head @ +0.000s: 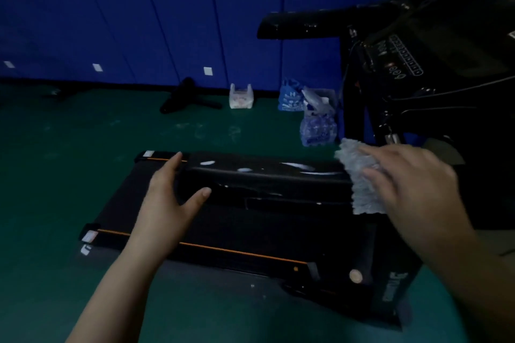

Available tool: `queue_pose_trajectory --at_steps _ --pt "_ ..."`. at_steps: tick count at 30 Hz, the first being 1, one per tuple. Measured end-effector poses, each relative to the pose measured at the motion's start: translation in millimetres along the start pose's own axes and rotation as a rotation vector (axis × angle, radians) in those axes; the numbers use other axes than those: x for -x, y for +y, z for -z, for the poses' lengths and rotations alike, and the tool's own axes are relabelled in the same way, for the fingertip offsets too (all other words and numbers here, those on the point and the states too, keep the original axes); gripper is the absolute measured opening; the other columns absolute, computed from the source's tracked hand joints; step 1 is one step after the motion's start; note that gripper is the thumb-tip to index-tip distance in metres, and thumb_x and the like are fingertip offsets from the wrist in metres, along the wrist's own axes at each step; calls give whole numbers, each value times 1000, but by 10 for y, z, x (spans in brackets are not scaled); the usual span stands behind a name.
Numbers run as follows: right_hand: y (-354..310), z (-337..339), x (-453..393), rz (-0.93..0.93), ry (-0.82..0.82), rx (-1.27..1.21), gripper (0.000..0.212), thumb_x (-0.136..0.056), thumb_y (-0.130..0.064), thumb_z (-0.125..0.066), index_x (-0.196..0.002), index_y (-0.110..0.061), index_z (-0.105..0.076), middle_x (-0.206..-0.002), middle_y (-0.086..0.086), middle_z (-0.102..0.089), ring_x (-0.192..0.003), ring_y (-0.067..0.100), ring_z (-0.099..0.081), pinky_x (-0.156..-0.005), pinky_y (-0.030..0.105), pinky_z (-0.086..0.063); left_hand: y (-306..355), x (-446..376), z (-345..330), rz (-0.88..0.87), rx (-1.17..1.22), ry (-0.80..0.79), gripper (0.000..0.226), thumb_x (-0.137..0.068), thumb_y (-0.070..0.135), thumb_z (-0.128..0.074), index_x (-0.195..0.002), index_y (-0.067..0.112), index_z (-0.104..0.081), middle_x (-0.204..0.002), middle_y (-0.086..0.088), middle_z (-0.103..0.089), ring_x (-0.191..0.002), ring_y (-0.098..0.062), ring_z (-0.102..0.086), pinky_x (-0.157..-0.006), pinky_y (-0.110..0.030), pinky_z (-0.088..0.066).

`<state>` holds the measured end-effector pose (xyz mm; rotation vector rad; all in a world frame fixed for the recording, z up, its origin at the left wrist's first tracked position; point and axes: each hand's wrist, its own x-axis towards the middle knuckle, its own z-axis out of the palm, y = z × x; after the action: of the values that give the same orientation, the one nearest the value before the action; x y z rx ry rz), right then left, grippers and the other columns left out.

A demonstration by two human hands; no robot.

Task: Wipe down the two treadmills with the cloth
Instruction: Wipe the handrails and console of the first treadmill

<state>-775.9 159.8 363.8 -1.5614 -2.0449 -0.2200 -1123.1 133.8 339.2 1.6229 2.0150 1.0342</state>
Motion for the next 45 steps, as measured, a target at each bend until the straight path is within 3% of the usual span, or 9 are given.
queue_pose_trajectory --at_steps 6,11,14,20,28,32,35,41,45 --pt "-411 -285 -41 -95 149 30 35 -99 -33 -40 -118 -16 -64 -106 9 -64 -98 38 -59 -86 49 -46 -274 -436 135 -181 12 -244 68 -87 26 -68 -145 32 -36 -143 6 -45 -128 -11 -47 -104 -26 -38" --pt "-1166 -591 -238 -69 115 52 37 -97 -45 -42 -115 -23 -66 -103 -1 -63 -102 27 -57 -85 39 -38 -361 -559 111 -287 6 -345 59 -91 27 -62 -143 28 -35 -131 10 -46 -118 -10 -48 -96 -25 -39" --pt "-1147 -551 -236 -112 119 89 36 -95 -45 -43 -112 -23 -66 -102 -1 -62 -99 25 -56 -83 35 -32 -425 -592 81 -295 45 -391 51 -90 35 -58 -137 29 -38 -124 8 -49 -112 -13 -51 -90 -25 -40" --pt "-998 -452 -118 -296 247 209 31 -95 -35 -44 -100 -14 -65 -98 8 -61 -94 30 -55 -80 37 -31 -489 -596 43 -347 44 -381 66 -81 60 -42 -137 26 -34 -124 4 -47 -116 -18 -47 -97 -38 -44" --pt "-1747 -774 -401 -32 135 86 29 -93 -34 -45 -104 -21 -68 -95 0 -62 -90 24 -57 -83 34 -30 -518 -589 12 -376 67 -354 58 -87 49 -48 -138 25 -36 -123 6 -45 -116 -16 -44 -94 -30 -36" --pt "-1191 -548 -225 -239 221 137 32 -93 -35 -44 -101 -16 -69 -97 7 -65 -91 30 -60 -80 38 -37 -550 -596 -24 -368 86 -355 54 -91 35 -53 -140 24 -34 -125 7 -42 -118 -15 -41 -97 -31 -33" --pt "-1264 -586 -159 -320 238 73 28 -93 -30 -46 -104 -18 -69 -101 5 -63 -96 27 -55 -81 38 -37 -562 -613 -49 -369 94 -360 54 -92 33 -53 -141 23 -33 -124 8 -39 -118 -14 -38 -97 -30 -31" --pt "-2147 -1005 -480 -11 103 -57 36 -88 -42 -47 -111 -23 -68 -104 0 -62 -98 23 -53 -82 35 -32 -607 -665 -64 -364 58 -404 65 -90 29 -60 -146 15 -29 -136 -7 -41 -127 -25 -37 -104 -35 -32" --pt "-1896 -932 -448 58 110 -70 35 -88 -41 -52 -112 -22 -69 -101 2 -64 -95 24 -56 -85 38 -40 -620 -648 -55 -379 58 -381 67 -89 27 -64 -145 16 -30 -138 -8 -41 -128 -24 -36 -105 -32 -30"
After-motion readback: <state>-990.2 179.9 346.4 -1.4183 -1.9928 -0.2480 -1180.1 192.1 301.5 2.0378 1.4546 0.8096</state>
